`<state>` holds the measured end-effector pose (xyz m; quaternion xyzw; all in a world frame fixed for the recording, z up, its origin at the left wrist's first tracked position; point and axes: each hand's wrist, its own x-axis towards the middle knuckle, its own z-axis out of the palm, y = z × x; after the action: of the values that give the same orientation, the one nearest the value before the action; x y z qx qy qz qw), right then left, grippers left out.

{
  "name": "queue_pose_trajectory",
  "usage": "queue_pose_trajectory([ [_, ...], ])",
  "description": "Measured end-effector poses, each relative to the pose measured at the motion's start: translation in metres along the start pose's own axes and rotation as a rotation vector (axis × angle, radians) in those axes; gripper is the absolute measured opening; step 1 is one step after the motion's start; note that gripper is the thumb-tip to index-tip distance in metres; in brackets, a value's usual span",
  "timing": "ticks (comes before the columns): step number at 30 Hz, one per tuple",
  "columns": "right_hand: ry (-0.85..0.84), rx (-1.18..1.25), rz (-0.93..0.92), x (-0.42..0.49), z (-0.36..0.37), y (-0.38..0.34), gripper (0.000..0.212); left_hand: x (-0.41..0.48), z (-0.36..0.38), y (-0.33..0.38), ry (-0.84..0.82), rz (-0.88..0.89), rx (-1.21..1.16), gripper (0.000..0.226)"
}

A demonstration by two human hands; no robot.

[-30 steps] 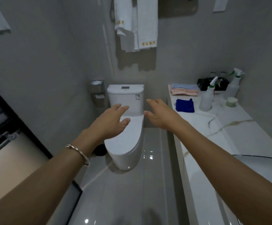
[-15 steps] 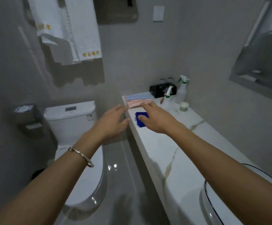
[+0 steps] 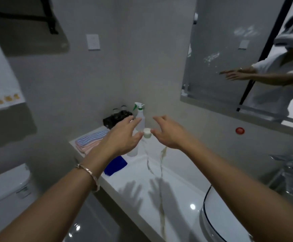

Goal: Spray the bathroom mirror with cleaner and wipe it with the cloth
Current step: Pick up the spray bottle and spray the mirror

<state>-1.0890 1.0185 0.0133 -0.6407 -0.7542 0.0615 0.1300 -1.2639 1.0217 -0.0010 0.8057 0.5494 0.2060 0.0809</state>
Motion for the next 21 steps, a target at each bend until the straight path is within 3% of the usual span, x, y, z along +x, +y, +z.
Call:
queue_pose_trajectory([
  [8,-0.007,0.016,0.006,0.055,0.023,0.030,0.055,0.056,0.028,-0.029,-0.055,-0.031,0.049,0.057],
  [12,-0.079,0.019,-0.006,0.089,0.047,0.036,0.056,0.079,0.048,-0.050,-0.043,-0.087,0.034,0.056],
  [21,-0.235,0.022,0.026,0.169,0.122,0.036,0.053,0.145,0.094,-0.136,-0.192,-0.211,-0.045,0.055],
])
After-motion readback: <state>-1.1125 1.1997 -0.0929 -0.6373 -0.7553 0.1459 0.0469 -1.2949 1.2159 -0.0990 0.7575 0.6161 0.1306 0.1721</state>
